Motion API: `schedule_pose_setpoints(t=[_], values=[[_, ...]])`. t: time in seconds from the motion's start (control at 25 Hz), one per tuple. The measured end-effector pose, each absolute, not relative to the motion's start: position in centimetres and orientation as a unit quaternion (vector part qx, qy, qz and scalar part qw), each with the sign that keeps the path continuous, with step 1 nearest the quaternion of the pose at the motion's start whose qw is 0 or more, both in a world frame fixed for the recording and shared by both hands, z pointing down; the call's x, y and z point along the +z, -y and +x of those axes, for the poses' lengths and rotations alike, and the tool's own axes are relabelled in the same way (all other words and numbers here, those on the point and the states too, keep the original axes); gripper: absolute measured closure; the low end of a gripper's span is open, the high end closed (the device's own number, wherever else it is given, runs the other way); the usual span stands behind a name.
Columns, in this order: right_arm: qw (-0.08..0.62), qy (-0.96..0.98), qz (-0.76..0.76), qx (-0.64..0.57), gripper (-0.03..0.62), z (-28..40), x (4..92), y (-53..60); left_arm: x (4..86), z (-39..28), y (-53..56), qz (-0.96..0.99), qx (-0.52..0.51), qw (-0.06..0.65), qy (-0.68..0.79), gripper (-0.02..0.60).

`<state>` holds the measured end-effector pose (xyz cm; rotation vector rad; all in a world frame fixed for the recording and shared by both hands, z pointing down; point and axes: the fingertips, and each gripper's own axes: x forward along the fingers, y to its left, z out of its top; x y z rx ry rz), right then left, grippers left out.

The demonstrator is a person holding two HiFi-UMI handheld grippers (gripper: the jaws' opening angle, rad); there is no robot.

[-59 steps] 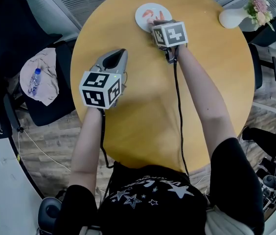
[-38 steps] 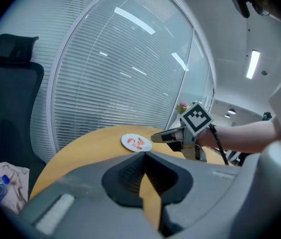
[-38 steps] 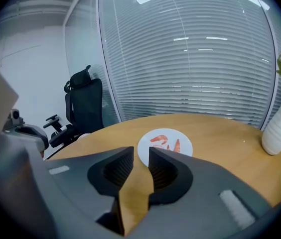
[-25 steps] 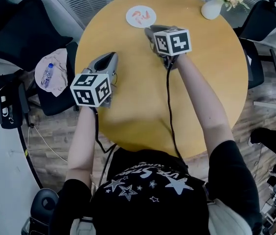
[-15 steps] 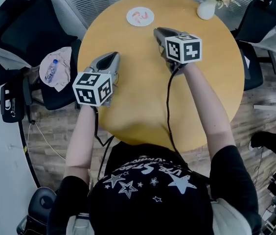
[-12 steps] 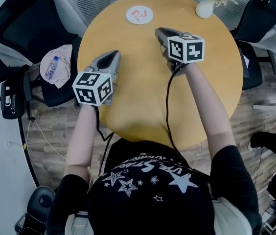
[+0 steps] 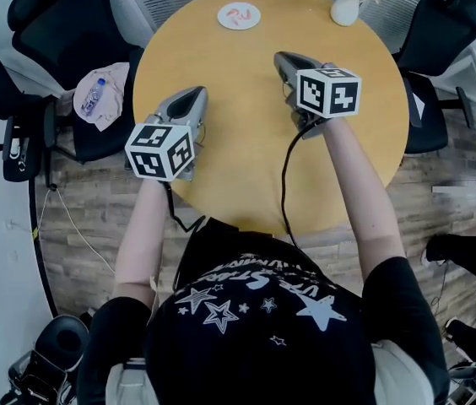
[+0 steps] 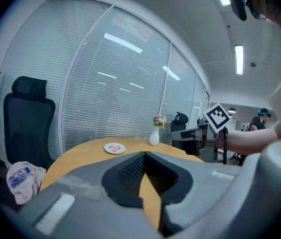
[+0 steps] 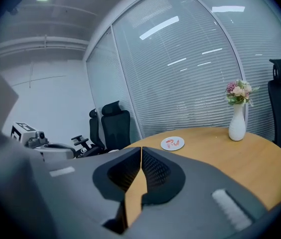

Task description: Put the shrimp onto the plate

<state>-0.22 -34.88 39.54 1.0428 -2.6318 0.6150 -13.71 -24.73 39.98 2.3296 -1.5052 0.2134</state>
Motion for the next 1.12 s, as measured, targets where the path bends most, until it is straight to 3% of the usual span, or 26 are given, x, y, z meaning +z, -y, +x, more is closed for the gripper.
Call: schedule_pose_setpoints(t=[0.72,1.12], values=[[0.128,0.918,0.317,0.2,0.594,8.0,40.0,22.6,36.9,-5.3,14.5,0.821,0.044,0.16,0.546,0.58],[0.131,0.921,0.299,0.211,0.594,9.7,41.8,18.9,37.5,-3.8,12.1,0.82,0.048,0.161,0.547,0.58]])
